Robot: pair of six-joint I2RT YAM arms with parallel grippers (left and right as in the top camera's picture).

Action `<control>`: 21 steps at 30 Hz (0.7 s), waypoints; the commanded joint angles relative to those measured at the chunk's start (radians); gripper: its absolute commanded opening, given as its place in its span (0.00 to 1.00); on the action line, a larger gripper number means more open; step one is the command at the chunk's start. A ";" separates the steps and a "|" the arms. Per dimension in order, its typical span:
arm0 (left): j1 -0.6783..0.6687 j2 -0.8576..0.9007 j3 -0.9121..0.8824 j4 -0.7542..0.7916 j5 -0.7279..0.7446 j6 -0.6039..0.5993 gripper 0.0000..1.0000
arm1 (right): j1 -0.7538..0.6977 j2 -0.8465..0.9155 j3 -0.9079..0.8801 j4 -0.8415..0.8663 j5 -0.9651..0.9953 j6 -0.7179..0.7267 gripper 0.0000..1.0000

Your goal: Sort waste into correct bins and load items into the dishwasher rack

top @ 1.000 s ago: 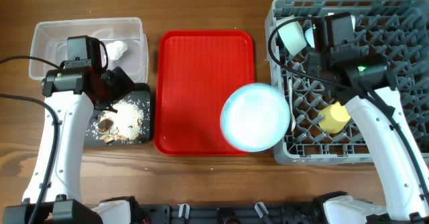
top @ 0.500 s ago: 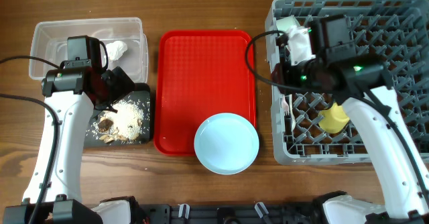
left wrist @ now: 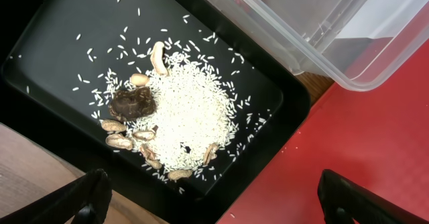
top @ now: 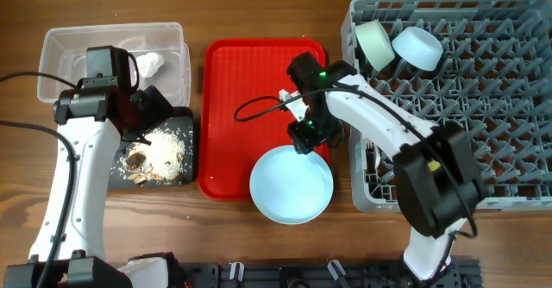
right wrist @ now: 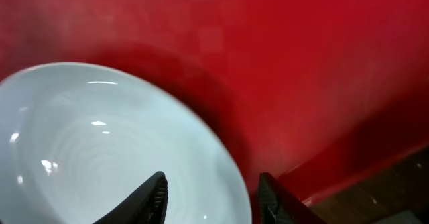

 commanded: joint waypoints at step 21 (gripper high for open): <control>-0.005 -0.013 0.005 0.000 0.005 0.019 1.00 | -0.008 0.044 -0.026 -0.005 0.157 0.037 0.04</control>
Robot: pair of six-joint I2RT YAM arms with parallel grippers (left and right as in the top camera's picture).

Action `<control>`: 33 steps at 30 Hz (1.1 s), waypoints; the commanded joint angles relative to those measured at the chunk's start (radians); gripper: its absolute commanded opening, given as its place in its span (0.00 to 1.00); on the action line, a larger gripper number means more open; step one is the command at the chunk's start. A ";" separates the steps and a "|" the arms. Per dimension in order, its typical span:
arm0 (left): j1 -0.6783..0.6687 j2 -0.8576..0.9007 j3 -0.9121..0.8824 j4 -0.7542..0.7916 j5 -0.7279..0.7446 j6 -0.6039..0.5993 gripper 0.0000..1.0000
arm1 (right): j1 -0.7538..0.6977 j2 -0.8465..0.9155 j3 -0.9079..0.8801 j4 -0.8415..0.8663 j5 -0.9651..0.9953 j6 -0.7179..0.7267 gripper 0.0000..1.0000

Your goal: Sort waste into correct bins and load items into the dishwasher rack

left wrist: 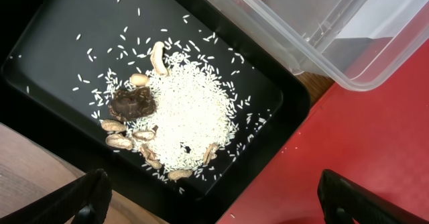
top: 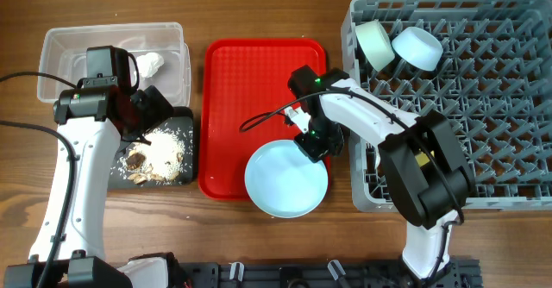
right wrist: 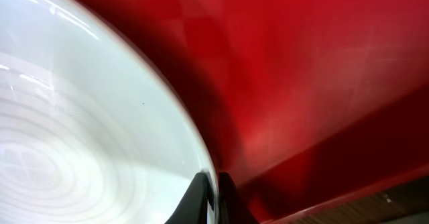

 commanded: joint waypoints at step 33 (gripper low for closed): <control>-0.005 -0.013 0.005 0.004 0.005 0.019 1.00 | -0.255 -0.475 -0.050 -0.109 0.902 0.869 0.04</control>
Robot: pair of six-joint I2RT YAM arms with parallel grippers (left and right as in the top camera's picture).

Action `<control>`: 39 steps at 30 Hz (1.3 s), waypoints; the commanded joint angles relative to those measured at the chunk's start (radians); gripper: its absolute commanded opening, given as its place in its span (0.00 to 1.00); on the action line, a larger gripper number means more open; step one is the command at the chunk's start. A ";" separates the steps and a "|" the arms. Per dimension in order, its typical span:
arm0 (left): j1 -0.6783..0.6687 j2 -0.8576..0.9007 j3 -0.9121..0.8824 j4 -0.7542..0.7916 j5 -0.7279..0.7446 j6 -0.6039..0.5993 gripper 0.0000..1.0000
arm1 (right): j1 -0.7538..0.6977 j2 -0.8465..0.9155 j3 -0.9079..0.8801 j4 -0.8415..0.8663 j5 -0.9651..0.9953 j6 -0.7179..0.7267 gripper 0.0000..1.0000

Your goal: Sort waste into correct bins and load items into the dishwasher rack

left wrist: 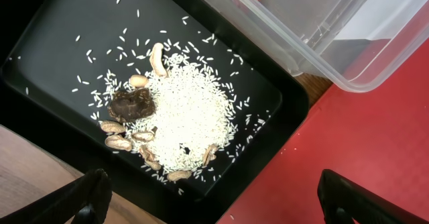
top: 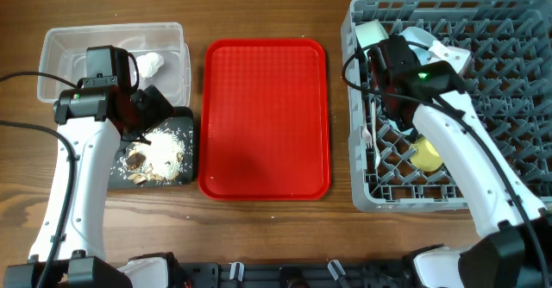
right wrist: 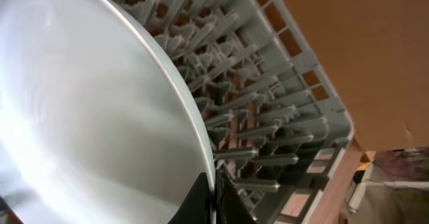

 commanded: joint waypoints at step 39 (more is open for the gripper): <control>-0.271 -0.691 -0.360 0.164 0.103 0.199 1.00 | -0.362 -0.872 -0.441 0.329 -1.000 -0.552 1.00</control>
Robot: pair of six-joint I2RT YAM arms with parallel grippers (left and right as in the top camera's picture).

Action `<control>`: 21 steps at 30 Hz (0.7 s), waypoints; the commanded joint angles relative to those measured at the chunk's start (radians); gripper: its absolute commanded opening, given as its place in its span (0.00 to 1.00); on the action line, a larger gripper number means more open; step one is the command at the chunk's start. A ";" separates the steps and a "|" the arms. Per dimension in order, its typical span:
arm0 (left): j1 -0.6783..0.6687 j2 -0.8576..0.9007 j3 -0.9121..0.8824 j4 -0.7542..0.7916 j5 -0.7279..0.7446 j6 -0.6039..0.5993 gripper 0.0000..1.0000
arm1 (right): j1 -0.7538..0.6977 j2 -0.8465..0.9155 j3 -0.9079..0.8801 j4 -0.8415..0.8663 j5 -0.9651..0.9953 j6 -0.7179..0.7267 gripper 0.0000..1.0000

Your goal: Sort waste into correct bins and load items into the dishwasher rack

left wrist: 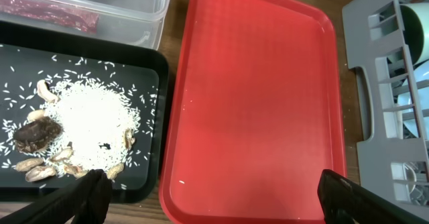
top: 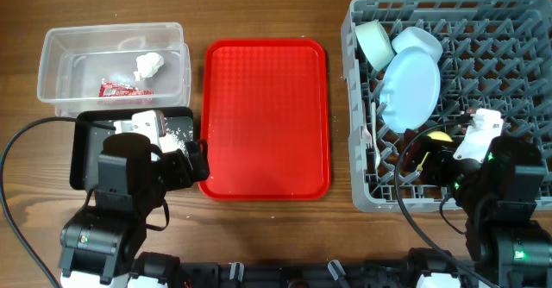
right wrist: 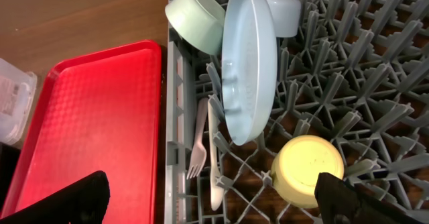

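Observation:
The pale blue plate (top: pixel 412 79) stands on edge in the grey dishwasher rack (top: pixel 517 29), next to a green bowl (right wrist: pixel 196 13) and a pale blue bowl (right wrist: pixel 283 8). A yellow cup (right wrist: pixel 307 170), a white fork (right wrist: pixel 197 147) and a spoon (right wrist: pixel 214 163) also lie in the rack. The red tray (top: pixel 266 115) is bare. Rice, peanuts and a brown lump lie on the black tray (left wrist: pixel 144 83). My left gripper (left wrist: pixel 213 207) is open above the red tray's front edge. Open too, my right gripper (right wrist: pixel 214 207) hangs over the rack's front left part, holding nothing.
A clear plastic bin (top: pixel 172 38) at the back left holds a white tissue (top: pixel 148 62) and a red wrapper (top: pixel 114 88). Both arms are drawn back at the table's front edge, the left arm (top: pixel 129 184) covering part of the black tray.
The plate has left my right gripper and stands in the rack. The right gripper is open and back at the front. My left arm has moved from over the black tray to the front.
My right gripper first stood open around the plate's rim at the red tray's front right corner, then was shut on that rim. Later it held the plate over the rack. The plate now stands in the rack, the tray is bare and both arms are back.

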 commanded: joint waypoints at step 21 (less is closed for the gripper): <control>0.001 0.002 -0.010 0.002 -0.013 -0.009 1.00 | 0.089 -0.400 -0.484 0.715 0.047 -0.016 1.00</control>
